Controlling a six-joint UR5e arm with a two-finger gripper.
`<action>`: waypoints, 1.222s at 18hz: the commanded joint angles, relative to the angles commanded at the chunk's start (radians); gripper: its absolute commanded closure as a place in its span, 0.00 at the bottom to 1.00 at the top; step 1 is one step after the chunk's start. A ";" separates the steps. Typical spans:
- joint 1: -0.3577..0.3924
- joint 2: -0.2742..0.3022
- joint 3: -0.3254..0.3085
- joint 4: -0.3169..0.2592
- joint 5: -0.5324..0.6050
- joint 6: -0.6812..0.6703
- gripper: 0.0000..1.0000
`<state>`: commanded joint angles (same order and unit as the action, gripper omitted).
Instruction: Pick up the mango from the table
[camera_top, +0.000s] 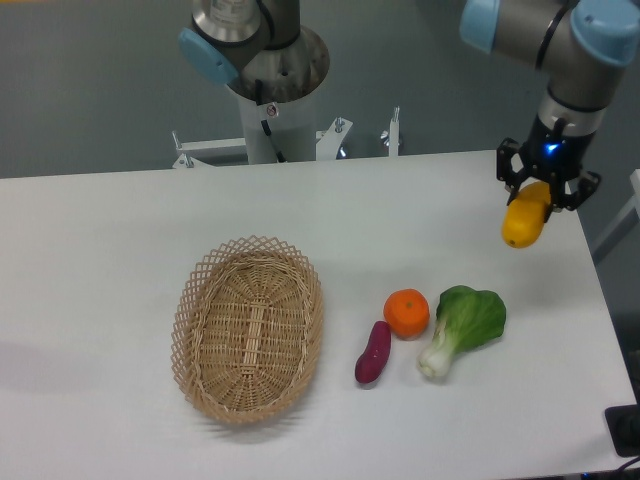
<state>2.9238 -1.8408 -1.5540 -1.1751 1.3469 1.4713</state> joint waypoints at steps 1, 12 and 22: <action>-0.002 -0.002 0.002 0.003 -0.015 -0.014 0.63; 0.003 -0.006 0.020 0.003 -0.032 -0.017 0.64; 0.003 -0.005 0.017 0.003 -0.032 -0.016 0.63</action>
<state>2.9268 -1.8454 -1.5370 -1.1720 1.3146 1.4558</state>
